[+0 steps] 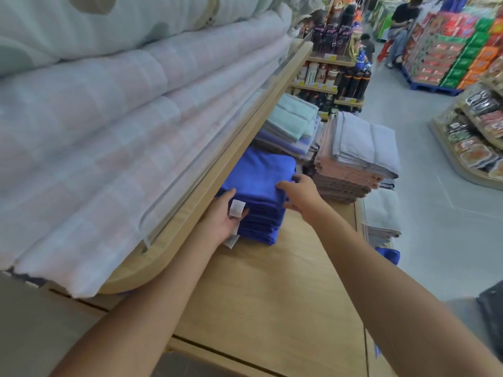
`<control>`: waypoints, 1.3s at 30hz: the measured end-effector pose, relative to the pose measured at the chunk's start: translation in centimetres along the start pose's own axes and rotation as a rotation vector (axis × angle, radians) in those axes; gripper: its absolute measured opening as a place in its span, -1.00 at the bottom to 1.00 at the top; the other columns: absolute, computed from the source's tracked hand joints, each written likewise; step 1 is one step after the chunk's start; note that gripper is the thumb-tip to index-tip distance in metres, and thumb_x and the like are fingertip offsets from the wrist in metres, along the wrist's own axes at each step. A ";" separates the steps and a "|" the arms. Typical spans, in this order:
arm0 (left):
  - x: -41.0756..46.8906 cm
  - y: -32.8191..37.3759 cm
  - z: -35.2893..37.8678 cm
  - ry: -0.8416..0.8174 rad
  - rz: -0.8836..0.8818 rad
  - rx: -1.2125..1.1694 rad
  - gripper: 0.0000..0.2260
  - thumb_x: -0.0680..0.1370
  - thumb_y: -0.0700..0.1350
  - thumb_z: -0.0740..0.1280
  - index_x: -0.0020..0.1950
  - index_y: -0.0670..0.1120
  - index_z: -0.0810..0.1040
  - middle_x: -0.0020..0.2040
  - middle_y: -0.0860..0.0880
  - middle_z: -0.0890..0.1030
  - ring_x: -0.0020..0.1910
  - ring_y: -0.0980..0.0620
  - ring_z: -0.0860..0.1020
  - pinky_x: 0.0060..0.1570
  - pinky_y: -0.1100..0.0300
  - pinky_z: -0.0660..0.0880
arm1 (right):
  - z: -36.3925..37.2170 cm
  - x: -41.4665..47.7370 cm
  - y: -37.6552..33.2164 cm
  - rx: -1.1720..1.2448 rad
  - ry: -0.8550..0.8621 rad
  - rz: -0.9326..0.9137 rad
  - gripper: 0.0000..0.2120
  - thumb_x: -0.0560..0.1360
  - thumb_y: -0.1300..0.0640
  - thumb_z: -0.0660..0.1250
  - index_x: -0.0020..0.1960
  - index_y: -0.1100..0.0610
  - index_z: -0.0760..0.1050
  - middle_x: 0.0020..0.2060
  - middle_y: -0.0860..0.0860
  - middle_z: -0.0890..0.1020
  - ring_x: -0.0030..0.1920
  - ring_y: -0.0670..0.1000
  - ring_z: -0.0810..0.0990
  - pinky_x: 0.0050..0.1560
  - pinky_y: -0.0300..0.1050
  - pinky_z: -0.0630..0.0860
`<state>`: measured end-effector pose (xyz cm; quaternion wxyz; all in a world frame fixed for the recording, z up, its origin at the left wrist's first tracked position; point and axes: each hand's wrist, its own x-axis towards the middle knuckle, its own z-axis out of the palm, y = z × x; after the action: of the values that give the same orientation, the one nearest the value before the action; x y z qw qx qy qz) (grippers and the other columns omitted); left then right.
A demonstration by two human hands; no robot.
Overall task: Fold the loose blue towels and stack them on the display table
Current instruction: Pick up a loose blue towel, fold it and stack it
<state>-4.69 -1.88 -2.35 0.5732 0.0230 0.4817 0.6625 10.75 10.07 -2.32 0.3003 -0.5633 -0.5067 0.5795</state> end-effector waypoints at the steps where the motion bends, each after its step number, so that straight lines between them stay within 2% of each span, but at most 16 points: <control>1: 0.1 -0.3 -0.4 0.015 0.020 0.034 -0.90 0.63 -0.18 0.35 0.14 -0.14 0.53 -0.06 -0.15 0.65 -0.13 -0.10 0.63 -0.31 0.09 0.64 | 0.0 -0.1 0.3 0.002 -0.006 -0.008 -0.71 0.45 0.22 0.49 0.15 0.15 0.54 0.01 0.13 0.66 -0.10 0.10 0.66 -0.15 0.14 0.72; 4: -0.6 -1.2 -1.8 0.131 0.098 0.303 -0.80 0.65 -0.01 0.32 0.18 -0.12 0.54 0.03 -0.18 0.64 -0.05 -0.17 0.62 -0.20 0.05 0.57 | -0.5 -1.2 0.8 0.021 -0.042 -0.045 -0.66 0.51 0.19 0.49 0.24 0.10 0.49 0.02 0.03 0.63 -0.11 0.01 0.67 -0.29 -0.07 0.65; 6: -1.8 -2.5 -2.9 0.174 0.260 0.509 -0.76 0.68 0.04 0.23 -0.05 -0.07 0.54 -0.17 -0.11 0.64 -0.24 -0.10 0.59 -0.30 0.13 0.48 | -2.3 -2.2 1.2 0.019 -0.029 -0.110 -0.69 0.55 0.12 0.45 0.26 0.05 0.48 -0.03 -0.04 0.62 -0.18 -0.07 0.64 -0.31 -0.16 0.61; 8: -3.4 -4.9 -4.2 0.132 0.484 0.715 -0.78 0.68 0.01 0.19 -0.12 -0.02 0.48 -0.26 0.02 0.59 -0.33 0.00 0.55 -0.32 0.13 0.43 | -5.2 -3.6 2.1 -0.038 0.018 -0.202 -0.79 0.57 0.08 0.42 0.20 -0.01 0.54 -0.02 -0.08 0.66 -0.12 -0.09 0.66 -0.25 -0.15 0.60; 11: -5.0 -9.3 -5.8 -0.052 0.795 1.247 -0.83 0.62 0.07 0.20 0.09 0.07 0.53 -0.03 0.14 0.60 -0.09 0.14 0.58 -0.13 0.13 0.49 | -10.3 -6.5 5.4 -0.251 0.169 -0.358 -0.85 0.57 0.08 0.40 0.13 -0.09 0.58 0.01 -0.17 0.66 -0.04 -0.20 0.65 -0.13 -0.30 0.56; 14: -5.3 -13.4 -5.2 -0.320 0.970 1.514 -0.71 0.61 0.01 0.22 0.31 0.08 0.53 0.22 0.12 0.57 0.20 0.06 0.54 0.17 0.10 0.47 | -14.2 -9.1 10.3 -0.350 0.308 -0.370 -0.83 0.57 0.17 0.38 0.07 -0.08 0.58 0.02 -0.14 0.65 -0.06 -0.24 0.62 -0.14 -0.49 0.46; 17: -5.2 -17.4 -3.4 -0.467 0.927 1.865 -0.56 0.64 0.14 0.07 0.51 0.16 0.38 0.55 0.05 0.37 0.57 -0.02 0.25 0.53 -0.11 0.15 | -16.7 -10.7 13.6 -0.280 0.489 -0.397 -0.72 0.53 0.29 0.31 -0.06 -0.11 0.58 -0.12 -0.23 0.66 -0.12 -0.16 0.63 -0.16 -0.47 0.44; 19: -4.8 -19.2 -2.8 -0.463 0.878 2.054 -0.50 0.64 0.24 -0.02 0.59 0.24 0.20 0.65 0.08 0.14 0.64 0.03 0.03 0.56 -0.22 -0.09 | -18.0 -10.9 15.3 -0.255 0.584 -0.424 -0.69 0.52 0.31 0.27 -0.09 -0.11 0.57 -0.14 -0.28 0.64 -0.16 -0.16 0.61 -0.17 -0.45 0.44; 22: -4.1 -20.2 -2.8 -0.426 0.908 2.111 -0.48 0.63 0.26 -0.01 0.61 0.25 0.14 0.66 0.08 0.12 0.64 0.03 0.02 0.54 -0.29 -0.04 | -19.6 -10.3 18.5 -0.166 0.617 -0.243 -0.69 0.55 0.28 0.24 -0.06 -0.14 0.56 -0.09 -0.22 0.66 -0.16 -0.12 0.64 -0.19 -0.41 0.48; 26: -3.8 -20.3 -3.0 -0.396 0.947 2.118 -0.47 0.62 0.25 0.07 0.60 0.24 0.17 0.64 0.08 0.17 0.63 0.03 0.08 0.52 -0.28 0.05 | -20.0 -9.7 24.2 -0.306 0.278 0.086 -0.60 0.53 0.38 0.23 -0.07 -0.17 0.39 -0.04 0.02 0.53 -0.07 0.06 0.61 -0.01 0.05 0.54; 29: -3.8 -20.5 -2.9 -0.381 0.943 2.116 -0.46 0.61 0.26 0.09 0.59 0.26 0.16 0.64 0.11 0.17 0.63 0.06 0.07 0.53 -0.25 0.04 | -19.1 -10.7 27.6 -0.426 0.123 0.219 -0.62 0.54 0.29 0.35 0.34 0.16 0.44 0.13 0.05 0.49 0.23 0.09 0.51 0.26 -0.06 0.43; 31: -3.8 -20.3 -2.9 -0.375 0.933 2.115 -0.46 0.60 0.28 0.09 0.59 0.27 0.15 0.64 0.14 0.16 0.63 0.08 0.07 0.53 -0.24 0.06 | -18.1 -11.8 28.6 -0.356 0.167 0.296 -0.51 0.52 0.06 0.37 0.39 0.18 0.40 0.16 0.17 0.56 0.25 0.18 0.54 0.32 0.11 0.45; 33: -3.8 -20.2 -2.9 -0.371 0.921 2.110 -0.46 0.60 0.29 0.09 0.59 0.29 0.15 0.63 0.15 0.17 0.63 0.08 0.08 0.54 -0.22 0.04 | -17.5 -13.0 29.1 -0.306 0.221 0.389 -0.43 0.32 -0.25 0.30 0.23 0.02 0.39 -0.03 0.06 0.57 0.01 0.08 0.57 0.17 0.20 0.51; 34: -3.8 -20.2 -2.8 -0.370 0.920 2.103 -0.46 0.59 0.29 0.09 0.58 0.29 0.16 0.63 0.15 0.18 0.62 0.08 0.08 0.55 -0.20 0.02 | -17.6 -13.5 29.3 -0.321 0.197 0.404 -0.45 0.29 -0.30 0.23 0.18 -0.03 0.34 -0.08 -0.02 0.55 -0.07 0.01 0.55 0.05 0.13 0.51; 36: -3.9 -20.2 -2.8 -0.369 0.930 2.085 -0.47 0.59 0.29 0.10 0.58 0.29 0.17 0.63 0.16 0.19 0.62 0.09 0.08 0.55 -0.17 -0.03 | -18.1 -13.9 30.5 -0.357 0.186 0.401 -0.67 0.44 -0.18 0.31 0.08 0.00 0.42 -0.11 -0.04 0.61 -0.07 0.01 0.59 0.02 0.11 0.57; 39: -3.9 -20.1 -2.8 -0.370 0.944 2.072 -0.47 0.60 0.30 0.07 0.58 0.30 0.15 0.63 0.17 0.17 0.62 0.10 0.05 0.56 -0.15 -0.06 | -19.0 -14.5 31.2 -0.112 0.256 0.414 -0.93 0.55 0.10 0.39 -0.08 0.09 0.56 -0.21 0.00 0.68 -0.08 0.07 0.66 -0.04 0.14 0.62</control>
<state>9.81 -9.02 -15.16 0.0363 0.7574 0.6464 0.0842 38.55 -8.08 -23.29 0.2052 -0.7398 -0.3698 0.5233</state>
